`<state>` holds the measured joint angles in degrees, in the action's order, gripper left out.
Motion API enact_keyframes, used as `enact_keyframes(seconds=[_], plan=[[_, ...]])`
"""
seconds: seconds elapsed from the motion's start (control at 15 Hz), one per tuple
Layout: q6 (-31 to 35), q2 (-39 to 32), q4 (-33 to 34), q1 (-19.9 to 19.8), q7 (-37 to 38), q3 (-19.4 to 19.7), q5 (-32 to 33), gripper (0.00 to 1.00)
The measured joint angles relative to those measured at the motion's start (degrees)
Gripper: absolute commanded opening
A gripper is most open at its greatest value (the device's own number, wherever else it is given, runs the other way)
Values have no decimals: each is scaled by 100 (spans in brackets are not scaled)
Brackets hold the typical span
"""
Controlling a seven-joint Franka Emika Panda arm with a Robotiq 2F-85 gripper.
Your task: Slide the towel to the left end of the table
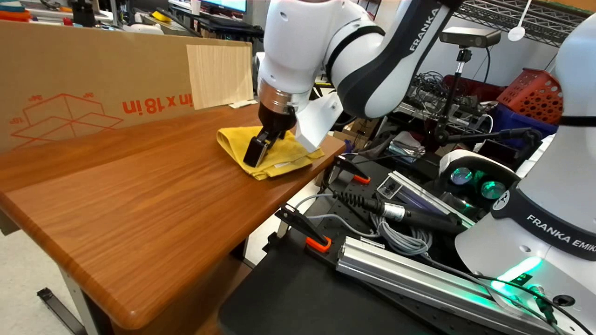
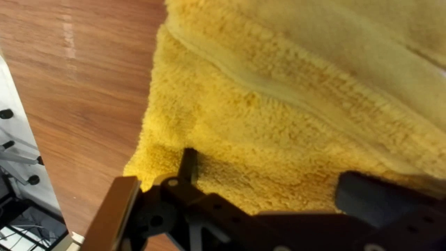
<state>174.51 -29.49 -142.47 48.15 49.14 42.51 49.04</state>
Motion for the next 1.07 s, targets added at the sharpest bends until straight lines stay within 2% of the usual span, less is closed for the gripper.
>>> enact_keyframes(seconds=[0.27,0.33,0.47,0.6,0.73,0.93,1.07], plan=[[213,34,-374,1090,530,498,308,100],[220,42,-433,1261,614,575,332,100],[239,49,-475,1352,652,621,337,100],[237,71,-456,1269,611,576,297,100],[282,226,-455,708,206,153,88,100],[615,521,-588,-553,-776,-757,-435,100],[792,653,-729,-1439,-1412,-1526,-855,100]])
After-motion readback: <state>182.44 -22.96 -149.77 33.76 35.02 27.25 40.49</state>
